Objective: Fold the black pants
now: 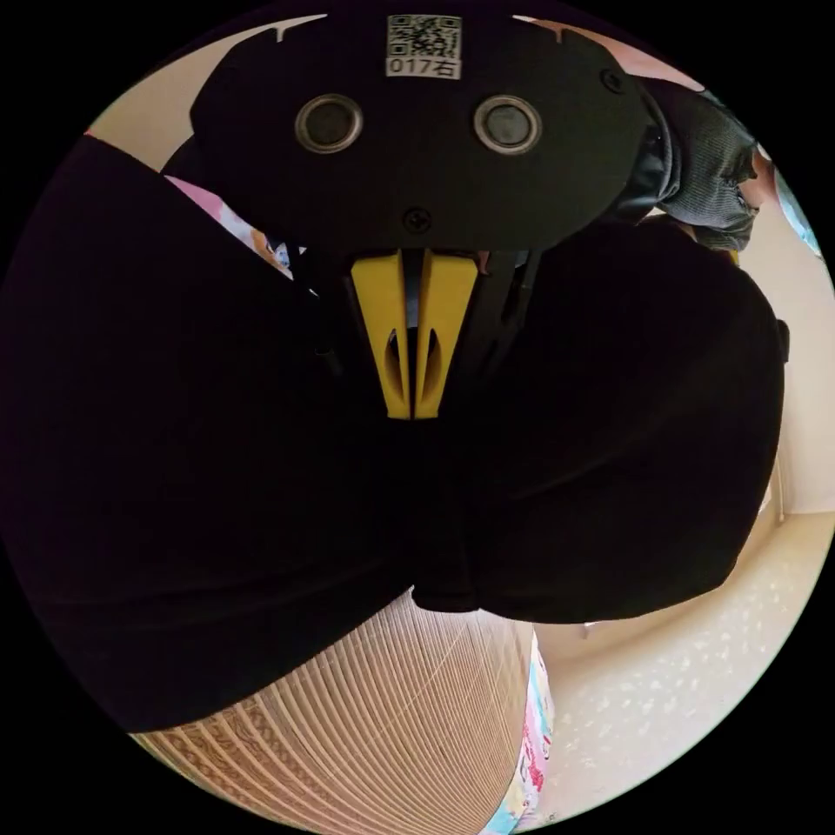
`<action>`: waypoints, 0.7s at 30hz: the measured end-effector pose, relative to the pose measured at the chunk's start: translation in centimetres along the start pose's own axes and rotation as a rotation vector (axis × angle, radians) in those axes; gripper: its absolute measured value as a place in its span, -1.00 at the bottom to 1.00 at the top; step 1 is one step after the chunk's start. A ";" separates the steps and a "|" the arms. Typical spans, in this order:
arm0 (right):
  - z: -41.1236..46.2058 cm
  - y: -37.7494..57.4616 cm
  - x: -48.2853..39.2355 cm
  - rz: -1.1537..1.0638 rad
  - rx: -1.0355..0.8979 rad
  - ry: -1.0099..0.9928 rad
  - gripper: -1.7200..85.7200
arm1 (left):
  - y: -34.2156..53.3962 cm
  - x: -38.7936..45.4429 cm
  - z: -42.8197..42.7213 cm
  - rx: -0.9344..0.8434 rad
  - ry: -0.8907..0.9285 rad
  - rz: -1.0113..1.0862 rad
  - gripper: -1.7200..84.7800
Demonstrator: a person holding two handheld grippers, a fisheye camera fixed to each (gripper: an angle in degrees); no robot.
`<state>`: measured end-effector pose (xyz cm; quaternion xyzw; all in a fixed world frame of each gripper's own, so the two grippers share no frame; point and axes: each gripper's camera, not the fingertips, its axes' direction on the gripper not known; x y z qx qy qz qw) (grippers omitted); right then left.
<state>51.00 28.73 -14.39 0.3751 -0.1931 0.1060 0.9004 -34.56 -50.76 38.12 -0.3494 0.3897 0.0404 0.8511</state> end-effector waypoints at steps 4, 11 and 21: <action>-8.2 4.5 5.4 0.118 0.050 0.002 -0.95 | -4.8 4.1 9.2 -0.191 0.129 0.242 -0.82; -23.1 15.9 14.4 0.381 0.235 0.129 -0.95 | 1.5 -9.7 13.1 -0.067 0.174 -0.479 -0.70; -23.4 19.2 16.1 0.228 0.413 -0.473 -0.81 | 13.0 -21.9 23.7 -0.064 0.462 -0.977 -0.55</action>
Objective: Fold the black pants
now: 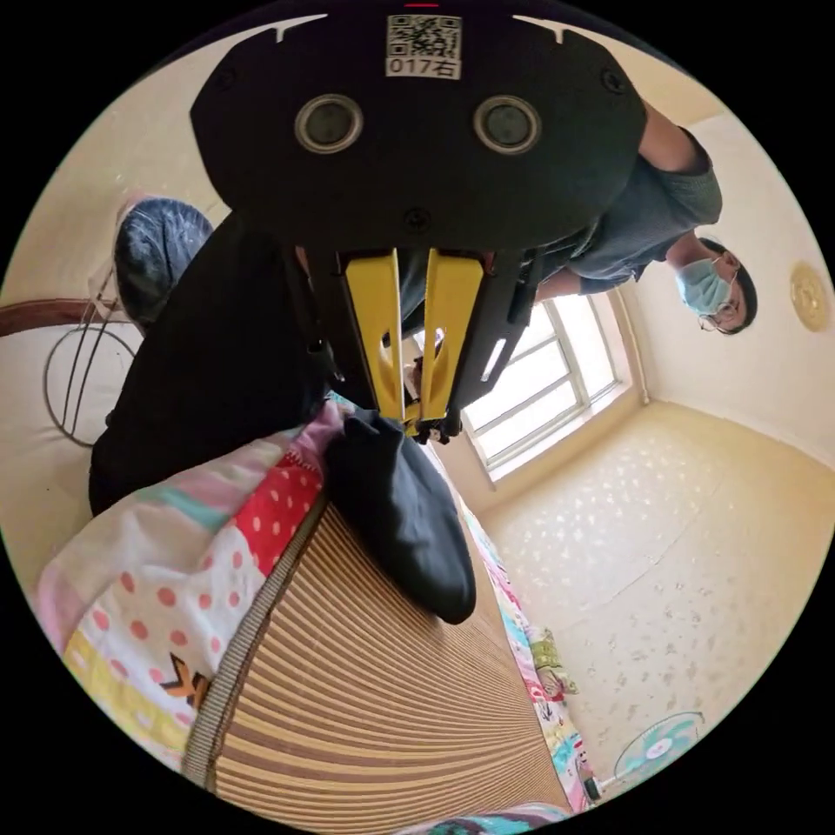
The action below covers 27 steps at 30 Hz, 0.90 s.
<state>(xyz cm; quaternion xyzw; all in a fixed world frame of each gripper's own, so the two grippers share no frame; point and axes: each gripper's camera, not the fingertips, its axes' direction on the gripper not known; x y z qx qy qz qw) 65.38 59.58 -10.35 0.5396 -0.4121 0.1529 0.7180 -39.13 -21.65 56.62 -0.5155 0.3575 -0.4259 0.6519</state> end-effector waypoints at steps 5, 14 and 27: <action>3.0 0.6 2.4 0.139 -0.003 -0.036 -0.45 | 0.1 -3.0 5.3 -0.246 0.435 -0.164 -0.75; 7.3 -4.5 3.1 -0.039 0.111 -0.291 -0.25 | 6.2 3.7 8.2 -0.282 0.656 -0.217 -0.84; 41.5 -3.5 -20.9 -0.594 -0.578 0.051 -0.52 | 21.7 -2.6 -16.1 0.389 0.485 0.143 -0.84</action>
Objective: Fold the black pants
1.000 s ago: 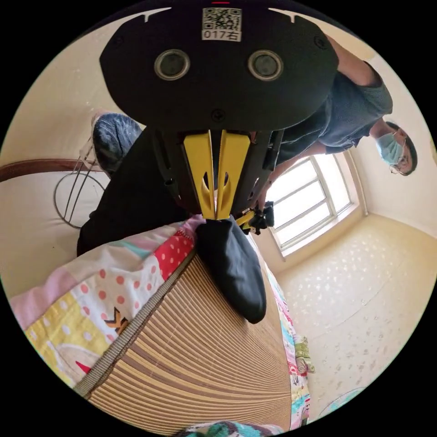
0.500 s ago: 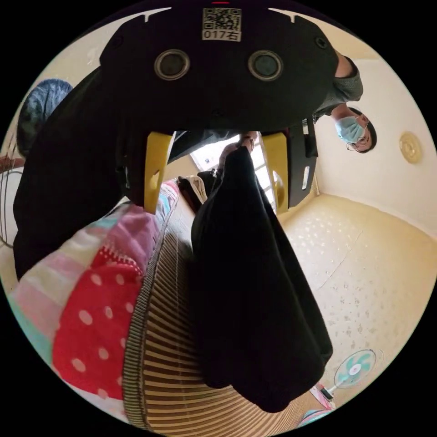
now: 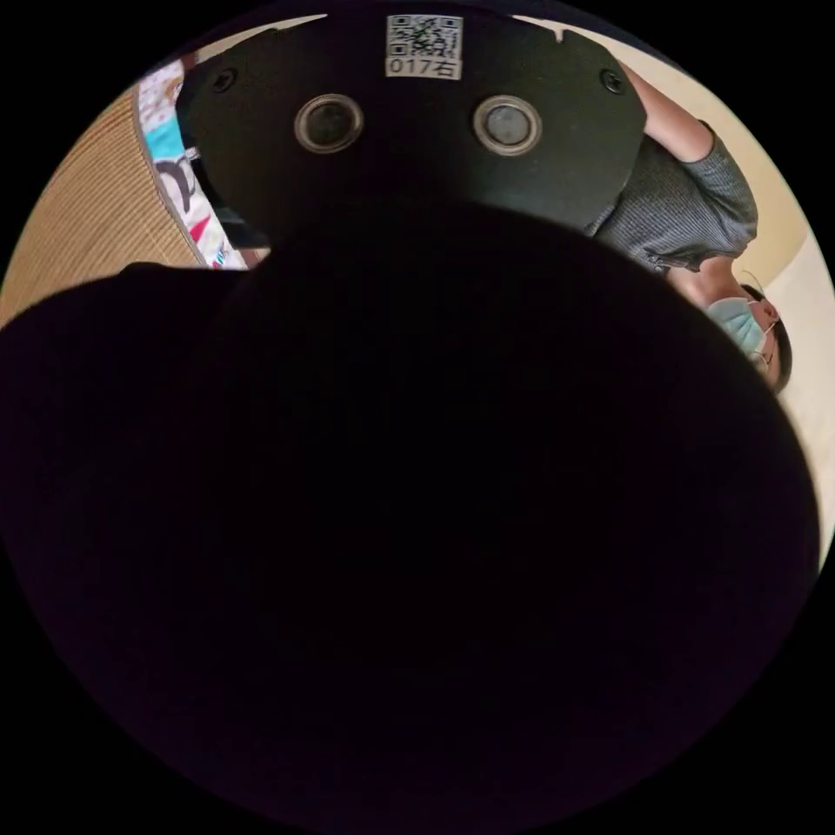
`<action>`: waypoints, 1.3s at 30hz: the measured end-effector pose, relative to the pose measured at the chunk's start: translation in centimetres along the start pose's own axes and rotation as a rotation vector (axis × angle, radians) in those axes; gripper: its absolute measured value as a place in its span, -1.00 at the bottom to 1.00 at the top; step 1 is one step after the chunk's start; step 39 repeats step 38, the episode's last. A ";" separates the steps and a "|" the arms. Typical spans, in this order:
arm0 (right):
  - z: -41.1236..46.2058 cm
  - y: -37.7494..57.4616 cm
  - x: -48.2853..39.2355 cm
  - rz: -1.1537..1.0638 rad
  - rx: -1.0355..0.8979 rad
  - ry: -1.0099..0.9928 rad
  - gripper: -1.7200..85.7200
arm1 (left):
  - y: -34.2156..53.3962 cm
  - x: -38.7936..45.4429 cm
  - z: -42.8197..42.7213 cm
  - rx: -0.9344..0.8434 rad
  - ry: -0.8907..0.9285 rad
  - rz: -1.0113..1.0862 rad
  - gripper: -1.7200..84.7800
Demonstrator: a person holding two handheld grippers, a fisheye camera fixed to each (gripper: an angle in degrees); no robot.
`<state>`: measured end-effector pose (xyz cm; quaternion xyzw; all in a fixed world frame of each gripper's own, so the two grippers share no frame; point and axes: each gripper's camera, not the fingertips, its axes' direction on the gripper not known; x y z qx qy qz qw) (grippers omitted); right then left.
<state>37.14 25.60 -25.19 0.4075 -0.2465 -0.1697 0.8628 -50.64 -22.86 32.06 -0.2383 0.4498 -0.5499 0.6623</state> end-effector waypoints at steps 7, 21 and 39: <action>29.0 -14.6 -8.6 -0.131 -0.247 -0.150 -0.62 | 6.9 0.9 -22.2 0.529 -0.115 0.102 -0.83; 28.2 -7.3 5.3 0.237 -0.537 0.347 -0.94 | 6.1 -28.4 -25.9 0.862 -0.167 -0.307 -0.81; -9.4 38.4 -11.2 0.777 1.088 0.165 -0.95 | 0.0 -30.2 1.5 0.417 -0.538 -0.426 -0.98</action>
